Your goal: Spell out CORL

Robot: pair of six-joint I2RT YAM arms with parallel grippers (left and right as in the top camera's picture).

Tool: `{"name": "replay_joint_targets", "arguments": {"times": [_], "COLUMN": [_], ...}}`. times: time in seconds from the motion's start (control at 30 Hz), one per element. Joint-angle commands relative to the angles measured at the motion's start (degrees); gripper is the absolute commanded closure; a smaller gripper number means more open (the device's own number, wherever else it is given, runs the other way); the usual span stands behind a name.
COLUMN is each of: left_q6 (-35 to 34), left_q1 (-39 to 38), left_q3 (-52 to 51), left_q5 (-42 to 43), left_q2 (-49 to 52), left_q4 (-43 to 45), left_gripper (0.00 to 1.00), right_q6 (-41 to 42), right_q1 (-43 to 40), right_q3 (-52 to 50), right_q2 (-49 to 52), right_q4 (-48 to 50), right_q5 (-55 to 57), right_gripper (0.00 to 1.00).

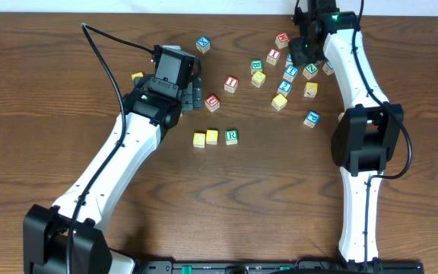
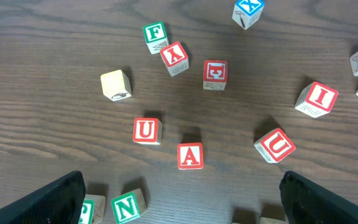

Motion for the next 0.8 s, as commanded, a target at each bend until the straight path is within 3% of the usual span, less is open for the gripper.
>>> {"name": "replay_joint_targets", "arguments": {"times": [0.0,0.77], "left_q6": [0.8,0.8], "left_q1": [0.2,0.1], "left_q3": [0.9,0.4], "left_q5": [-0.8,-0.8], "left_q2": [-0.5,-0.4], "left_q4": [-0.1,-0.1], "left_gripper": [0.02,0.02], "right_q6": [0.2,-12.0], "right_q1": [0.9,0.7], "right_q3": [0.9,0.9], "right_q2": [0.4,4.5], "right_q4": [1.3,3.8], "right_q5": [-0.5,-5.7], "right_gripper": [0.41,0.39]}}
